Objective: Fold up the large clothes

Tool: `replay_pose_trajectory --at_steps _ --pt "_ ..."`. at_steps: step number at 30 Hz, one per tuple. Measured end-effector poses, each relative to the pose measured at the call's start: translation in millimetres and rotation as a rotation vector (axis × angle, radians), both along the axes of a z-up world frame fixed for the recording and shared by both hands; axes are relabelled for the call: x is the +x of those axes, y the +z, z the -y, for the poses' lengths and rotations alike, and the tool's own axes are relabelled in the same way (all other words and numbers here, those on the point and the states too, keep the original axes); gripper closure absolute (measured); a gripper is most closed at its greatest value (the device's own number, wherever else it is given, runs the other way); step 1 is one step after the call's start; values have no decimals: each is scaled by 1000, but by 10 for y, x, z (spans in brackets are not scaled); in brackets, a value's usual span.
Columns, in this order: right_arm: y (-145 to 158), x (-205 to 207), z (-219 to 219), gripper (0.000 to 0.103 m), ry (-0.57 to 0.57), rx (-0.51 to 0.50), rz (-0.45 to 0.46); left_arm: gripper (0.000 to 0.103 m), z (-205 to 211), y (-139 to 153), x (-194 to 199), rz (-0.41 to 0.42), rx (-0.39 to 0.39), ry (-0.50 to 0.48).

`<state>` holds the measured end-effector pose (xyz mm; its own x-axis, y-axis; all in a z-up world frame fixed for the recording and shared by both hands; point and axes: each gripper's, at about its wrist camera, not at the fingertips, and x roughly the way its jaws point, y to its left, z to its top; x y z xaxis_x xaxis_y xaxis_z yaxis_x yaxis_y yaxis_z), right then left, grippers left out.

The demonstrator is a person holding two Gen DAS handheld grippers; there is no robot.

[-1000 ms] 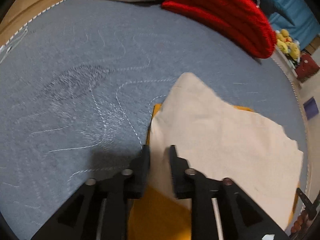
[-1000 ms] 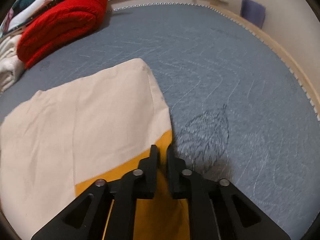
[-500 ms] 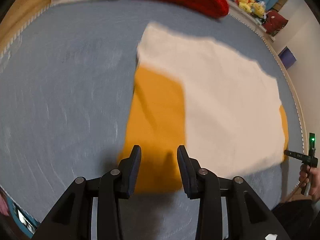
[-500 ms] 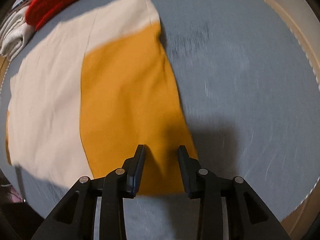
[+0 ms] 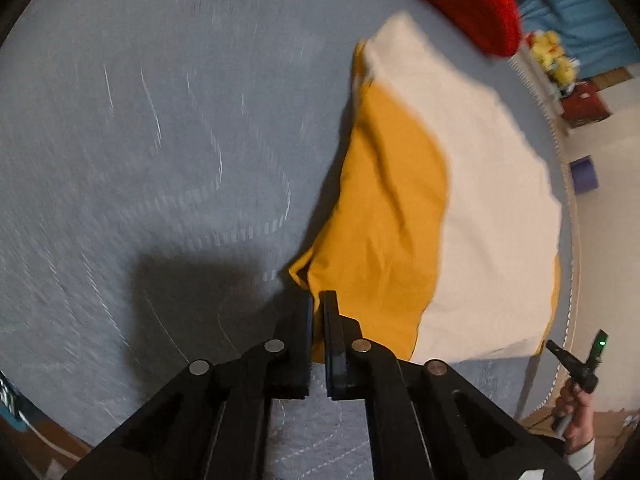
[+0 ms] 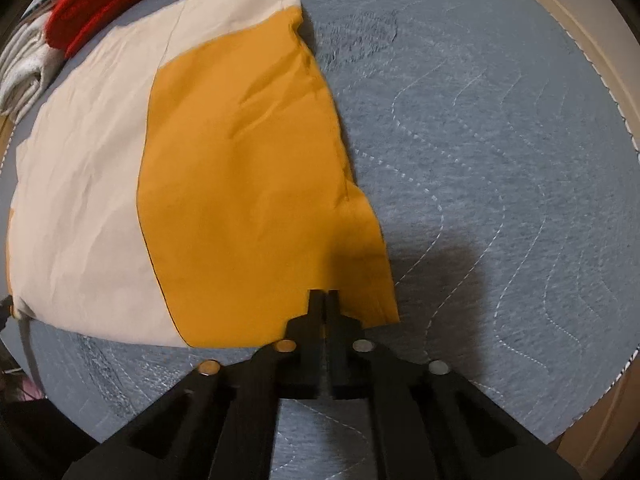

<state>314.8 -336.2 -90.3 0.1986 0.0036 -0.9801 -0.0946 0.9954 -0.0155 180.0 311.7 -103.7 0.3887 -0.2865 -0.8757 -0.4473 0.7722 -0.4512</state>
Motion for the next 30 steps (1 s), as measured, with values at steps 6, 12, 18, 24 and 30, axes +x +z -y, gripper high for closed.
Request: replay_pose_trajectory --at_steps 6,12,18,24,30 --pt "211 -124 291 103 -131 -17 35 103 -89 -259 -23 -153 74 3" --pt "126 -70 290 96 -130 125 10 91 -75 -21 122 -18 49 48" --pt "24 -1 297 53 -98 114 -20 56 52 -334 213 -94 -60 -8" --pt "-177 141 273 54 -49 38 -91 94 231 -367 330 -123 -64 -78" --pt "84 114 278 99 -54 65 -25 97 168 12 163 3 -83 -66"
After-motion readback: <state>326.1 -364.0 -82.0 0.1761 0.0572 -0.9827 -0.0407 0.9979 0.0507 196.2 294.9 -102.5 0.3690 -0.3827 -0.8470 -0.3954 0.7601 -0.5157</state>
